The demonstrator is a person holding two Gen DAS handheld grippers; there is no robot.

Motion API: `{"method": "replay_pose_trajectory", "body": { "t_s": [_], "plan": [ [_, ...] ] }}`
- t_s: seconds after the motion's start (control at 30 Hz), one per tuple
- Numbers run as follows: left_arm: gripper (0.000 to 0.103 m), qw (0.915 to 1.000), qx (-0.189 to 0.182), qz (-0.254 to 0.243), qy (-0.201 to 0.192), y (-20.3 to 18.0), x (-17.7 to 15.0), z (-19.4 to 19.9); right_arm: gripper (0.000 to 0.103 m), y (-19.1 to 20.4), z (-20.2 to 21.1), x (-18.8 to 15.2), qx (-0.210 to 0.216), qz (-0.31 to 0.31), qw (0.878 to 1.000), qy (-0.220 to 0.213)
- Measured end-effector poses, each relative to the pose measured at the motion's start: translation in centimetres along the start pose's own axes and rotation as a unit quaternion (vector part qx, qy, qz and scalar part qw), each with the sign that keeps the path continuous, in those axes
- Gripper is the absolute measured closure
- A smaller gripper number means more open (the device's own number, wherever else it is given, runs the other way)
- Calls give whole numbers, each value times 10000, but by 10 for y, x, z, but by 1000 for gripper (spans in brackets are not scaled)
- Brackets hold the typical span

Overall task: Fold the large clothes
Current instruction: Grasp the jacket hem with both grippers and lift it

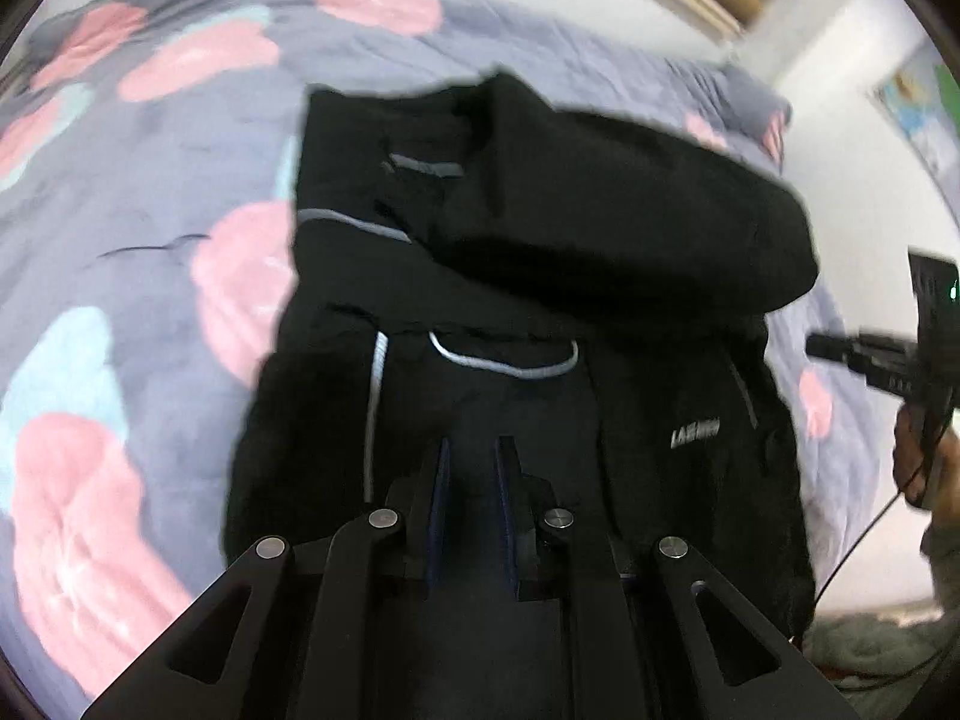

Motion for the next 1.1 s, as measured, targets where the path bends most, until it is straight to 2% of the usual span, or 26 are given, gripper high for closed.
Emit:
{"method": "replay_pose_trajectory", "body": {
  "t_s": [0.07,0.17,0.27,0.4,0.47,0.5,0.53,0.6,0.7,0.73,0.8,0.83,0.9,0.97,1.03,1.1],
  "plan": [
    [87,9996,-54,1,-260,-9,15,19,78,-16,22,-7,101,-236,9996,-133],
    [86,9979,-116,-250,-578,-34,48,34,61,-29,56,10,144,-393,9976,-554],
    [85,9951,-314,-490,-805,-66,78,42,59,-22,72,43,123,-422,9946,-936],
    [80,9932,-590,-494,-880,-97,119,31,59,1,52,96,160,-454,9937,-1014],
    [68,9944,-671,-396,-713,-102,130,12,59,4,34,112,299,-490,9942,-908],
    [67,9948,-763,-334,-593,-102,132,0,59,5,22,117,363,-578,9943,-823],
    [67,9949,-909,-261,-363,-101,131,-18,59,8,9,120,410,-633,9945,-729],
    [67,9961,-842,-191,161,-93,118,-58,58,15,-25,116,249,-586,9968,-490],
    [67,9908,-933,-166,965,-78,82,-104,55,25,-63,88,-37,-311,9994,-127],
    [67,9890,-962,-117,1119,-74,70,-114,55,26,-75,76,-57,-283,9996,18],
    [67,9911,-711,-46,1126,-64,47,-134,55,28,-102,40,147,-463,9979,422],
    [67,9904,-666,96,1207,-58,38,-146,55,28,-110,30,200,-535,9974,442],
    [67,9877,-804,493,1250,-48,32,-159,55,29,-122,15,200,-670,9967,404],
    [67,9864,-885,631,1231,-47,35,-157,55,32,-124,16,82,-654,9969,423],
    [67,9888,-890,456,1113,-54,38,-142,55,33,-121,20,44,-543,9974,470],
    [67,9908,-952,163,953,-64,38,-119,55,30,-109,22,209,-577,9967,525]
  ]
}}
Point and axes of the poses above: each gripper's, at about its wrist camera, not at the fingertips, and z roughly against the way its jaws point, y to its left, x to its top, the point moved 3 cm from there along -z, roughly the way its jaws point, and after that the axes turned 10 degrees about z, right-handed, at the moved point
